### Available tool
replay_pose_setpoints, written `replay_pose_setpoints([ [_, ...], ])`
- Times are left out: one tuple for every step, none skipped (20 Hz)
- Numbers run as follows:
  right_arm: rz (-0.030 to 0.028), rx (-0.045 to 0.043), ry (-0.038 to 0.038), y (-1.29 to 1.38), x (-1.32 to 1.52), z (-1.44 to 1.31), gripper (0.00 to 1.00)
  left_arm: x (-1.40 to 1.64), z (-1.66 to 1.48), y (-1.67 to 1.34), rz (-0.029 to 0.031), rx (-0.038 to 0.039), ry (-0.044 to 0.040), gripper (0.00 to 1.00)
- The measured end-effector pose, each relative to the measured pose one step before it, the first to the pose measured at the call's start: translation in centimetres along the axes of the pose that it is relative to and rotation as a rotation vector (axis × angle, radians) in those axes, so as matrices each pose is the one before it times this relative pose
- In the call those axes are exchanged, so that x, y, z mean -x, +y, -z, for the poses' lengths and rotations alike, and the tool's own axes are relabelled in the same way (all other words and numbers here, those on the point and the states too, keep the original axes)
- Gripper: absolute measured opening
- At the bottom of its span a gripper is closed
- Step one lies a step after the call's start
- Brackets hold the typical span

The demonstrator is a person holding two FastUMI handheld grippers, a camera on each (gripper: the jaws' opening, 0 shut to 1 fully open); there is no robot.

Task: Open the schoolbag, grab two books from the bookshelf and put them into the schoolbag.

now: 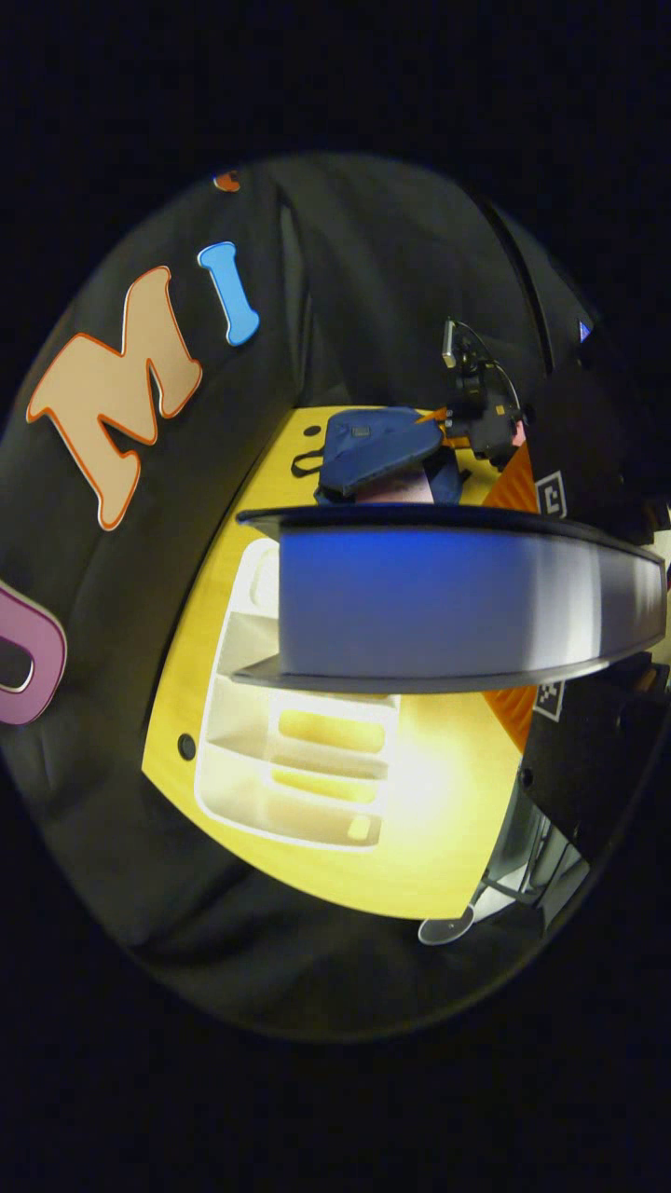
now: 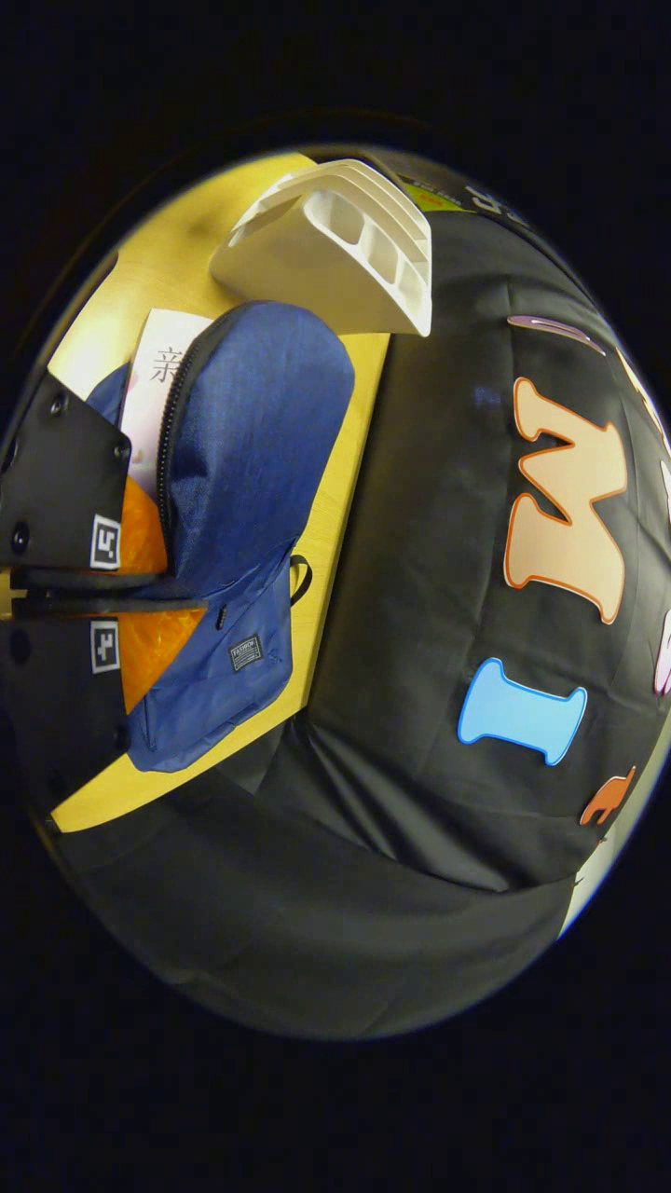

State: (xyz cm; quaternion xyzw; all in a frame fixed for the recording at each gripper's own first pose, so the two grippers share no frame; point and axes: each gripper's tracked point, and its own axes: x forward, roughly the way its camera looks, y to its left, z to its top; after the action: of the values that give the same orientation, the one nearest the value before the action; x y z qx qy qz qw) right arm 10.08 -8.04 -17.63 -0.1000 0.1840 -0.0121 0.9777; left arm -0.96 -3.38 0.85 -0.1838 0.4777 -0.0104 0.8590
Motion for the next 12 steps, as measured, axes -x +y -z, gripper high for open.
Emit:
replay_pose_setpoints([
  [-0.00717, -0.00433, 0.00081, 0.028, -0.019, -0.043, 0.06, -1.353, 0.252, -0.765, 0.02015, -0.00139, 0.00924, 0.41],
  [-0.00693, -0.00288, 0.00039, 0.084, -0.055, -0.057, 0.07, -1.566, -0.085, -0.663, 0.02142, -0.00224, 0.00310, 0.41],
  [-0.00835, 0.00081, 0.00177, 0.052, -0.089, -0.015, 0.06, -1.369, -0.014, -1.035, 0.03388, -0.00730, 0.00592, 0.41],
  [-0.00878, 0.00426, -0.00067, 0.047, -0.089, -0.071, 0.06, -1.339, -0.036, -1.109, 0.04746, 0.00251, -0.00210, 0.41],
  [-0.00797, 0.00218, -0.00127, -0.001, -0.072, -0.113, 0.07, -1.132, 0.075, -1.292, 0.04975, 0.00913, 0.00367, 0.41],
  [-0.00824, -0.00578, -0.00027, -0.021, -0.041, -0.128, 0.07, -1.251, 0.290, -1.221, 0.04185, 0.01260, 0.00255, 0.41],
  [-0.00579, -0.01274, -0.00058, -0.033, -0.040, -0.013, 0.06, -1.306, 0.038, -0.715, 0.03246, 0.00640, -0.00075, 0.41],
  [-0.00511, -0.01517, 0.00026, -0.118, -0.064, -0.088, 0.07, -1.563, 0.021, -0.363, 0.01723, 0.00093, -0.00005, 0.41],
  [-0.00471, -0.01411, 0.00097, -0.144, 0.024, 0.041, 0.06, -1.268, 0.214, -0.036, 0.00626, -0.00449, 0.00127, 0.41],
  [-0.00152, -0.01374, -0.00301, -0.208, 0.065, -0.220, 0.06, -1.191, 0.318, 0.096, 0.00190, -0.00175, 0.00578, 0.41],
  [-0.00248, -0.01381, -0.00513, -0.175, 0.013, -0.161, 0.06, -1.081, 0.357, -0.073, 0.00816, 0.00188, 0.00647, 0.41],
  [-0.00331, -0.01589, -0.00391, -0.057, -0.017, -0.150, 0.06, -1.024, 0.338, -0.264, 0.01849, 0.00191, 0.00466, 0.41],
])
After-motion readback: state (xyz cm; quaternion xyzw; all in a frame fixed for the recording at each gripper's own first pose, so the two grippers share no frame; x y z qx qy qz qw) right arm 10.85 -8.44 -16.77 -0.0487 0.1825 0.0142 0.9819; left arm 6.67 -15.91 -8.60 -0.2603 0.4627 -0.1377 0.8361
